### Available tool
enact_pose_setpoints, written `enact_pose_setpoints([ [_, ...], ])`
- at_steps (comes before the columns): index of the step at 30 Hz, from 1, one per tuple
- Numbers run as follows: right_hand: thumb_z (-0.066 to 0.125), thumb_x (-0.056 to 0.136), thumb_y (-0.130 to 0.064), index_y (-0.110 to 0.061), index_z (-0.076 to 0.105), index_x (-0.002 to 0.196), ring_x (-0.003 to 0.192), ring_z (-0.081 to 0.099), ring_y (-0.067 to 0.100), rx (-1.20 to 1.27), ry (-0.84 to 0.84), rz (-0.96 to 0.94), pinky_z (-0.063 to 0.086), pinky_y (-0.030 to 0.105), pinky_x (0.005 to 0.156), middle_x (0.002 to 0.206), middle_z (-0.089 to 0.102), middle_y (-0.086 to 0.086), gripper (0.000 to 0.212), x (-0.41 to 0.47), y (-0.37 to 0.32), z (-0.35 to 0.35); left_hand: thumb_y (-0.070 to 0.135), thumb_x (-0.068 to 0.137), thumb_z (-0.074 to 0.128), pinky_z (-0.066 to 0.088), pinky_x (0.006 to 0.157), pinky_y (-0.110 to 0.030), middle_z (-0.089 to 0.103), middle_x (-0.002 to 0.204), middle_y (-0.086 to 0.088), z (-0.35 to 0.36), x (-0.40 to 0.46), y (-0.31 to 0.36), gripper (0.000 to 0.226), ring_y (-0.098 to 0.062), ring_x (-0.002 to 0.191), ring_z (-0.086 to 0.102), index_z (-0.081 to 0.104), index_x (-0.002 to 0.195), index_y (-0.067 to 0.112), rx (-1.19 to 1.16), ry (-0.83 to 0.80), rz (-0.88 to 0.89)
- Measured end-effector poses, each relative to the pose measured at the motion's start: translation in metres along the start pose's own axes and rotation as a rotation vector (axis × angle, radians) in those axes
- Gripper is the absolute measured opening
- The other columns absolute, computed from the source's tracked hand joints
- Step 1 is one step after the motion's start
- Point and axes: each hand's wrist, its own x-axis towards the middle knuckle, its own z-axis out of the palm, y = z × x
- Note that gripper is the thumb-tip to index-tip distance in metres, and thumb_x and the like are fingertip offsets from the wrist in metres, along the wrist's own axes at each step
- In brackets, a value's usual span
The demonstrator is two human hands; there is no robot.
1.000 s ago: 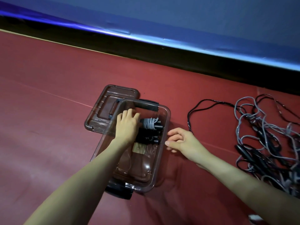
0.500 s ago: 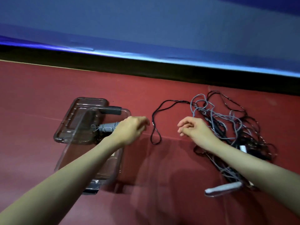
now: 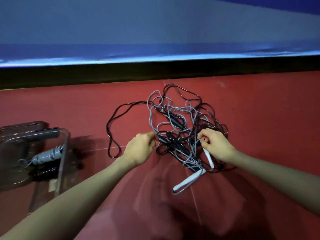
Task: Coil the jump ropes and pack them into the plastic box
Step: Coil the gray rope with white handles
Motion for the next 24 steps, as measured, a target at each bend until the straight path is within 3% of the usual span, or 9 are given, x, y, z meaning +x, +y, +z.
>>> enact_pose_setpoints([
  [7,0.065,0.079,-0.005,-0.019,0.057,0.087,0.07,0.051,0.013,0.059,-0.048,0.247,0.047,0.032,0.074,0.081,0.057,-0.003,0.018,-0.006,0.05,0.019,0.018,0.094,0.047,0.047,0.076,-0.038,0.067,0.104,-0.006,0.039,0.013,0.021,0.013,-0.035,0.097,0.06,0.058,0.1,0.019,0.037,-0.105,0.073],
  [10,0.068,0.082,-0.011,-0.01,0.058,0.104,0.083,0.057,0.021,0.062,-0.125,0.328,0.047,0.034,0.077,0.091,0.061,0.004,0.024,-0.011,0.059,0.031,0.023,0.095,0.046,0.043,0.074,-0.036,0.064,0.106,-0.005,0.059,0.007,0.028,0.011,-0.035,0.097,0.059,0.055,0.101,0.02,0.127,-0.256,0.139],
  [13,0.071,0.082,-0.014,-0.009,0.056,0.106,0.083,0.063,0.026,0.081,-0.153,0.42,0.048,0.032,0.071,0.091,0.066,0.009,0.029,-0.012,0.067,0.04,0.031,0.095,0.047,0.045,0.076,-0.036,0.062,0.109,-0.005,0.083,-0.003,0.03,0.012,-0.035,0.097,0.059,0.053,0.1,0.023,0.199,-0.414,0.12],
  [18,0.067,0.081,-0.007,-0.01,0.057,0.087,0.076,0.057,0.022,0.036,-0.233,0.475,0.043,0.026,0.063,0.087,0.063,0.009,0.012,-0.01,0.067,0.039,0.048,0.092,0.052,0.045,0.081,-0.036,0.059,0.122,-0.004,0.114,-0.012,0.036,0.036,-0.031,0.109,0.058,0.054,0.113,0.02,0.277,-0.536,0.043],
  [24,0.066,0.081,-0.005,-0.013,0.049,0.075,0.07,0.067,0.026,0.122,-0.296,0.488,0.06,0.041,0.071,0.078,0.064,0.01,0.019,-0.009,0.06,0.036,0.046,0.097,0.043,0.047,0.085,-0.04,0.053,0.131,-0.006,0.133,-0.022,0.042,0.042,-0.033,0.116,0.056,0.045,0.124,0.015,0.467,-0.539,0.105],
])
